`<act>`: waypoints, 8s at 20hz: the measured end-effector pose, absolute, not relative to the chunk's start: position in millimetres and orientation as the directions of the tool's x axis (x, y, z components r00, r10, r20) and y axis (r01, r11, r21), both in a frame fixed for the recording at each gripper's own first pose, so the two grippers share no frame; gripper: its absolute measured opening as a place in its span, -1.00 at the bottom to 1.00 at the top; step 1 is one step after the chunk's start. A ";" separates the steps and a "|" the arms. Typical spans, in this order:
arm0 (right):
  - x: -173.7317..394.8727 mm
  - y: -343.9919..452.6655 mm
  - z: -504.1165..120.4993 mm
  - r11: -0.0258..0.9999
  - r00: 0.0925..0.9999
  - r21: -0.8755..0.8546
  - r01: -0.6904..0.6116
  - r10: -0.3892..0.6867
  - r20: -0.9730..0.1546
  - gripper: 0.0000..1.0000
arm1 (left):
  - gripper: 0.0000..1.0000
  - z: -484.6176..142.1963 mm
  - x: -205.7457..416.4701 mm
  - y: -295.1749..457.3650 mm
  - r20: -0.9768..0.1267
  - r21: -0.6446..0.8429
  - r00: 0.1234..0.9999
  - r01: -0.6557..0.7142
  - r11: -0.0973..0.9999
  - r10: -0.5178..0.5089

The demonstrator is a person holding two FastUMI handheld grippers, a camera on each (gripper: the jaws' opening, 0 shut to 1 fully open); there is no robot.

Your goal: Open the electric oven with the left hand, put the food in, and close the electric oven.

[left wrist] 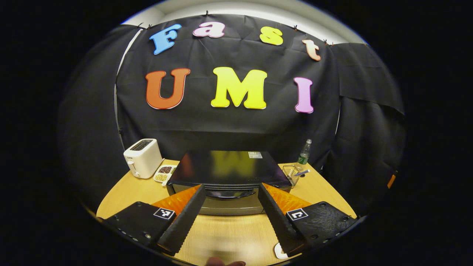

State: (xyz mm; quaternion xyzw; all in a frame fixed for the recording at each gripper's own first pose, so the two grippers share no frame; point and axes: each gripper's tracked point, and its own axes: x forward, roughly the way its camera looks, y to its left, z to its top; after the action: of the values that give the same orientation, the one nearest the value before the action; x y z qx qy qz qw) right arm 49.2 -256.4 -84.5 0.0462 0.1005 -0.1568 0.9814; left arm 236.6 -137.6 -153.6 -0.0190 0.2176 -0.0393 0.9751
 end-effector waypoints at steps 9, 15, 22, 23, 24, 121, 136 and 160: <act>47.0 -285.2 -98.9 0.921 0.885 0.016 0.390 -0.370 -0.282 0.94 | 0.89 -213.4 302.1 -128.4 -0.503 -0.007 0.864 0.021 1.000 -0.022; 44.5 -290.0 -112.9 0.899 0.862 0.057 0.434 -0.396 -0.316 0.94 | 0.95 -224.3 302.5 -127.5 -0.508 0.009 0.861 0.018 1.000 -0.011; 39.2 -276.4 -122.8 0.895 0.857 0.083 0.438 -0.388 -0.339 0.95 | 0.96 -226.5 275.1 -129.5 -0.550 0.023 0.835 0.042 0.999 -0.023; 38.5 -273.1 -122.6 0.896 0.859 0.089 0.435 -0.383 -0.341 0.95 | 0.97 -227.5 269.2 -128.9 -0.564 0.012 0.826 0.034 0.999 -0.021; 38.0 -269.6 -123.7 0.898 0.860 0.092 0.429 -0.376 -0.344 0.94 | 0.97 -229.6 260.6 -130.2 -0.571 0.009 0.821 0.033 0.999 -0.022; 128.7 -7.7 -293.9 0.944 0.791 0.219 0.246 -0.065 -0.609 -0.47 | 0.86 -113.4 56.7 60.1 -0.444 -0.121 0.894 0.011 0.993 -0.064; 331.7 46.3 -311.7 0.872 0.867 0.366 0.325 -0.120 -0.484 -0.47 | 0.87 -136.1 4.1 160.3 -0.538 -0.009 0.834 -0.146 0.989 0.118; 241.7 43.1 -287.7 0.906 0.878 0.379 0.188 0.017 -0.478 0.80 | 0.86 -126.8 23.7 73.0 -0.522 -0.064 0.853 -0.035 0.997 -0.003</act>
State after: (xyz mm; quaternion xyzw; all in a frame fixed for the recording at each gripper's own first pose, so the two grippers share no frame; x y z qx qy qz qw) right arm 241.7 43.1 -287.7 0.2118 0.2427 -0.0453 0.9456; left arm 23.7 73.0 -126.8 -0.0354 0.2709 0.0084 0.9619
